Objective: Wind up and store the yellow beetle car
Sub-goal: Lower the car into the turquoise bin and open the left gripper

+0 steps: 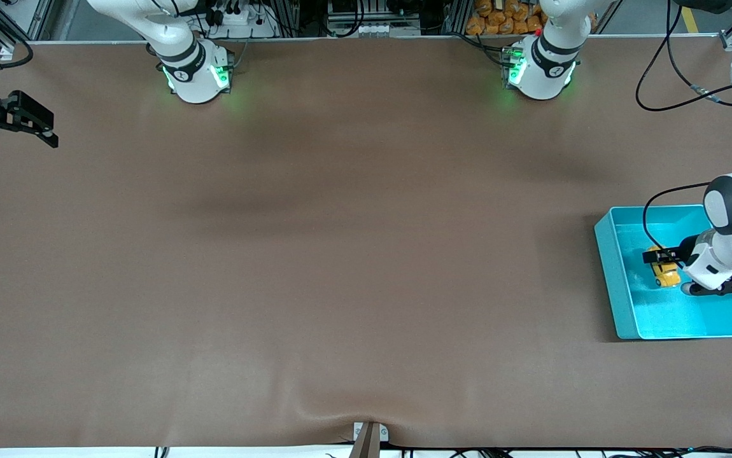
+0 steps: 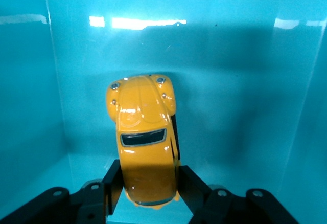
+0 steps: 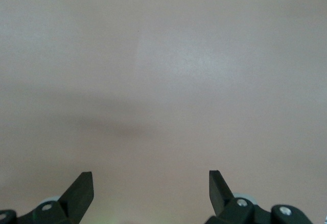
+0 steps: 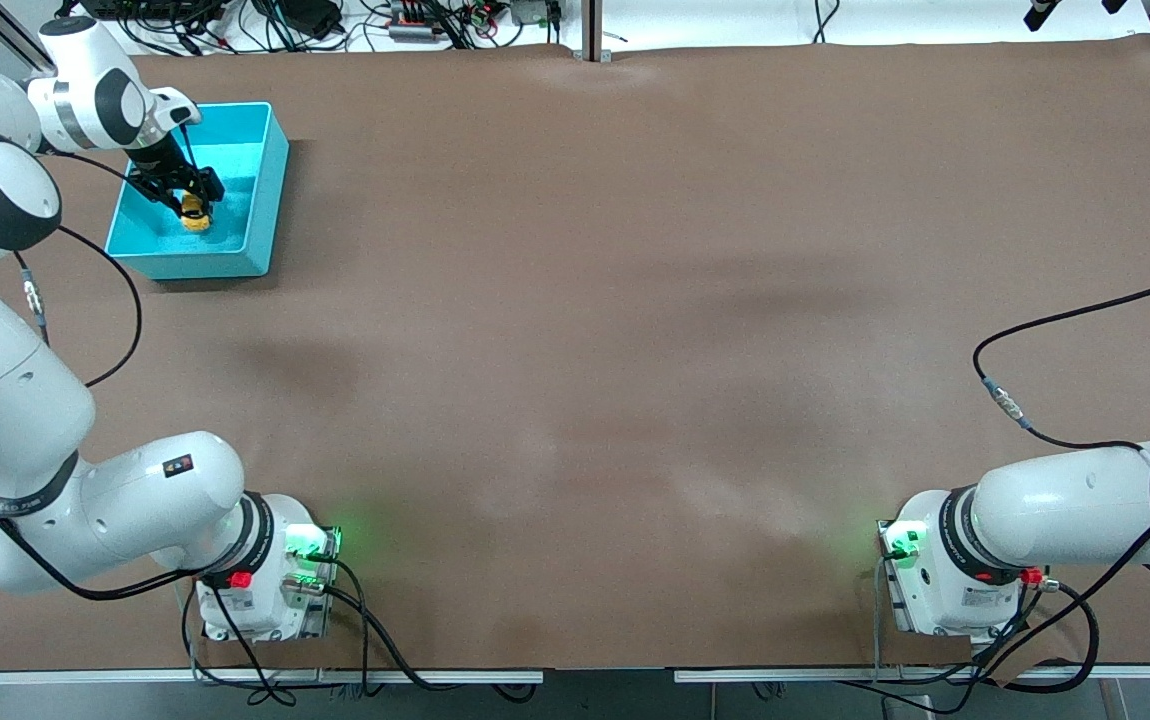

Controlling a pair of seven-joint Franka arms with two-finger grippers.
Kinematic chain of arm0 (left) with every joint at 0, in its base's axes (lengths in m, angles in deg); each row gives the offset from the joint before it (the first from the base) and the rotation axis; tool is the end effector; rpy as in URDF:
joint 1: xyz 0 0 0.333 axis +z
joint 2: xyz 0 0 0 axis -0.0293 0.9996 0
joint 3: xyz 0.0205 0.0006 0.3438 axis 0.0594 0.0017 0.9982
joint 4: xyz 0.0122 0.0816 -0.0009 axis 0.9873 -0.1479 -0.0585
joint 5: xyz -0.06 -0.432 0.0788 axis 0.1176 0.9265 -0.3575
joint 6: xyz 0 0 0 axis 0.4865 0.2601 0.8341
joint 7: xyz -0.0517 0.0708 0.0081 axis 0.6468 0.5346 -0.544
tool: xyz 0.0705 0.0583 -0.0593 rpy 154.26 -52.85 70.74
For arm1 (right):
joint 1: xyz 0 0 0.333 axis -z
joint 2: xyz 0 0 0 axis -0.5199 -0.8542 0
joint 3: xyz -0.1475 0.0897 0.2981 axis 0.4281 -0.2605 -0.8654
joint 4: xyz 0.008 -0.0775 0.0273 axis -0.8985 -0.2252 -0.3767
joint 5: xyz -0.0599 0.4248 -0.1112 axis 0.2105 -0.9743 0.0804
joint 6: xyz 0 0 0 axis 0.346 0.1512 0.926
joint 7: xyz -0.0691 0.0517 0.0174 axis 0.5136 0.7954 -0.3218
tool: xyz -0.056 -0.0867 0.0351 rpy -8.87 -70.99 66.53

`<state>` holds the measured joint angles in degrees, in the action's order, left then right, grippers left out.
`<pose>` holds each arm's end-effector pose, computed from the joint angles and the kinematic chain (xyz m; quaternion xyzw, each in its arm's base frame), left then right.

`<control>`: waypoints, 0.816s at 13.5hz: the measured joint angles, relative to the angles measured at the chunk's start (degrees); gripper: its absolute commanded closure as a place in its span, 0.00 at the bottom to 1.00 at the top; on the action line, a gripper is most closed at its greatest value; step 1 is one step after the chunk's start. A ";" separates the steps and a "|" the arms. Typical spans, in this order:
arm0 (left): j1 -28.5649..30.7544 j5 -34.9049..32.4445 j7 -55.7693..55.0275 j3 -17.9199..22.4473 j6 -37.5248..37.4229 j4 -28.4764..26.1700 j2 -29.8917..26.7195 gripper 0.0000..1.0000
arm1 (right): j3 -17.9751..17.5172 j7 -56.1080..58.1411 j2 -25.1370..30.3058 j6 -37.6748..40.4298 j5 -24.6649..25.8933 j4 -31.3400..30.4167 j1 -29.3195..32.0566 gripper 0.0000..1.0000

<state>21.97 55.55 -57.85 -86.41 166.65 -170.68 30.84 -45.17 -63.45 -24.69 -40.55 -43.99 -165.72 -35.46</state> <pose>0.6640 0.2164 0.2010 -0.9962 -0.0248 0.0793 0.0253 0.5680 -0.0005 0.6861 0.9945 0.1038 0.0024 0.0154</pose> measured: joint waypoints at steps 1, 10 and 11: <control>0.29 0.00 0.73 -0.02 0.54 0.13 0.38 1.00 | 0.01 0.00 -0.10 0.00 0.01 0.00 0.00 0.00; -0.05 -0.03 3.51 -3.36 1.15 2.08 -1.67 0.00 | 0.97 0.00 -0.23 0.01 0.05 3.32 0.30 0.00; -0.07 -0.03 3.49 -4.43 0.20 2.30 -3.60 0.00 | 0.97 0.00 -0.27 0.01 0.05 3.32 0.30 0.00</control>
<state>21.89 55.52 -54.35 -90.84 166.86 -168.38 27.24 -44.20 -63.45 -24.96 -40.53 -43.94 -162.40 -35.16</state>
